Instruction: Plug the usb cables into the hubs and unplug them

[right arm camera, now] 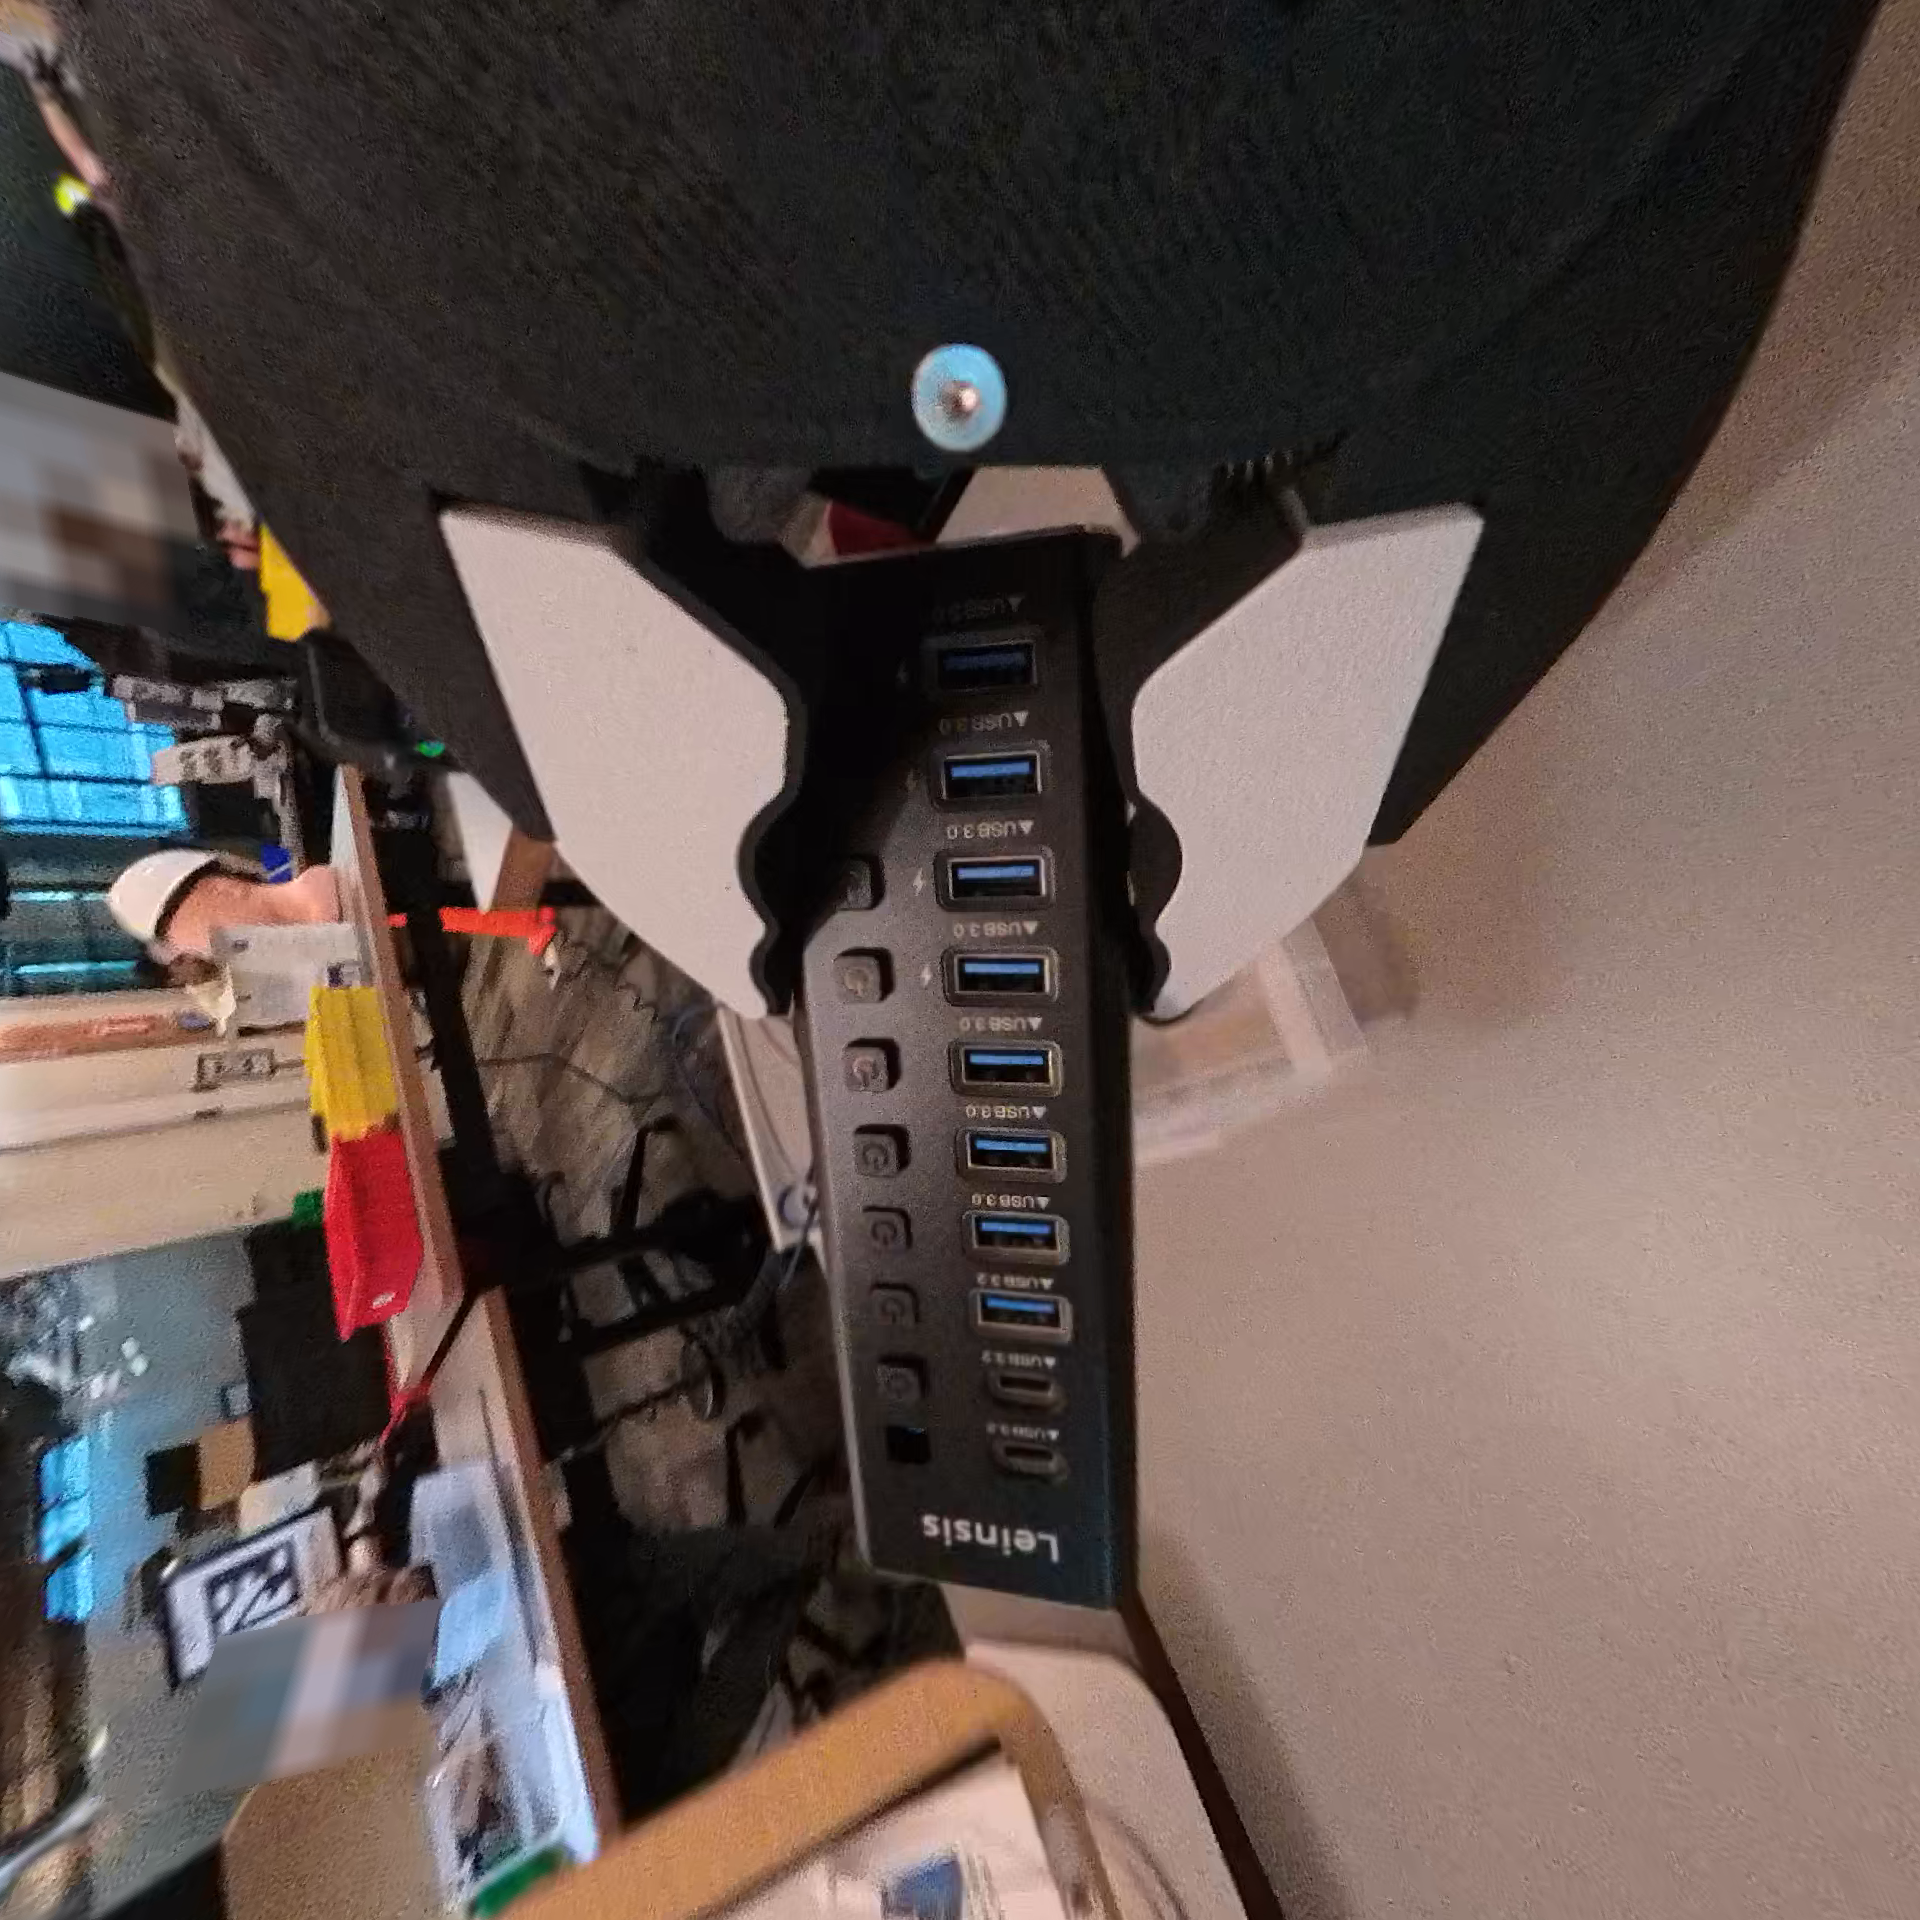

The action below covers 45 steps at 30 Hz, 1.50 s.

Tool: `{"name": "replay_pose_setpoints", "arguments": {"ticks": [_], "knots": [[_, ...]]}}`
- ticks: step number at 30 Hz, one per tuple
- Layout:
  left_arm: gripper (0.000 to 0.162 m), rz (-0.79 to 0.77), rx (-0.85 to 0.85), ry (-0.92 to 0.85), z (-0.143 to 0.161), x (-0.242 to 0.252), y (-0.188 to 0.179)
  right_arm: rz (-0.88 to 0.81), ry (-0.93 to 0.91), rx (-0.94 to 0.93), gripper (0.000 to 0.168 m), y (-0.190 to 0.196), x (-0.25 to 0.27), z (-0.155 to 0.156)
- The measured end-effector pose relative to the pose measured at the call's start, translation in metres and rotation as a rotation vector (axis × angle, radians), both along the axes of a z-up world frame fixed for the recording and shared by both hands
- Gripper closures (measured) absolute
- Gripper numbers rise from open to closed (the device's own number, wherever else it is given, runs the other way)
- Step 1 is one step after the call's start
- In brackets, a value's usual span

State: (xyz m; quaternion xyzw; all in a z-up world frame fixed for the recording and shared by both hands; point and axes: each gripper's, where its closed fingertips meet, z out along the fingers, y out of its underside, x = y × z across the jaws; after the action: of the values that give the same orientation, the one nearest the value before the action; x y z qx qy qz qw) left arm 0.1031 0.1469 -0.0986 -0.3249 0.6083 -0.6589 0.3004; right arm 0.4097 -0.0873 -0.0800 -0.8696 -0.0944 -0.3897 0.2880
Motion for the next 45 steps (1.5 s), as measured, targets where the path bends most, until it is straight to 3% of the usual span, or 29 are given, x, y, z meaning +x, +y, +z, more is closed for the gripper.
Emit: {"name": "replay_pose_setpoints", "arguments": {"ticks": [4, 11, 19, 23, 26, 29, 34, 39, 45], "knots": [[0.084, -0.005, -0.001, 0.008, -0.002, 0.001, 0.0, -0.076, 0.177, -0.044, 0.105, -0.037, 0.042, -0.034], [0.086, -0.033, -0.041, 0.047, -0.013, 0.007, -0.005, -0.132, 0.348, -0.165, 0.105, -0.039, 0.076, -0.114], [0.088, -0.085, -0.032, 0.099, -0.032, 0.017, -0.024, -0.147, 0.448, -0.268, 0.105, -0.037, 0.092, -0.154], [0.088, -0.097, -0.038, 0.153, -0.047, 0.025, -0.033, -0.204, 0.428, -0.213, 0.098, -0.046, 0.097, -0.14], [0.086, -0.129, -0.005, 0.206, -0.063, 0.029, -0.049, -0.221, 0.376, 0.023, 0.096, -0.046, 0.098, -0.107], [0.084, -0.138, 0.028, 0.257, -0.077, 0.04, -0.065, -0.344, 0.368, 0.207, 0.096, -0.066, 0.079, -0.079], [0.084, -0.158, 0.019, 0.291, -0.066, 0.087, -0.101, -0.296, 0.37, 0.56, 0.101, -0.055, 0.008, -0.06], [0.083, -0.108, 0.107, 0.385, -0.045, 0.161, -0.127, -0.294, 0.303, 0.592, 0.091, -0.045, -0.007, -0.066], [0.076, -0.027, 0.1, 0.734, -0.043, 0.255, -0.153, -0.337, 0.296, 0.685, 0.086, -0.045, -0.003, -0.052]]}}
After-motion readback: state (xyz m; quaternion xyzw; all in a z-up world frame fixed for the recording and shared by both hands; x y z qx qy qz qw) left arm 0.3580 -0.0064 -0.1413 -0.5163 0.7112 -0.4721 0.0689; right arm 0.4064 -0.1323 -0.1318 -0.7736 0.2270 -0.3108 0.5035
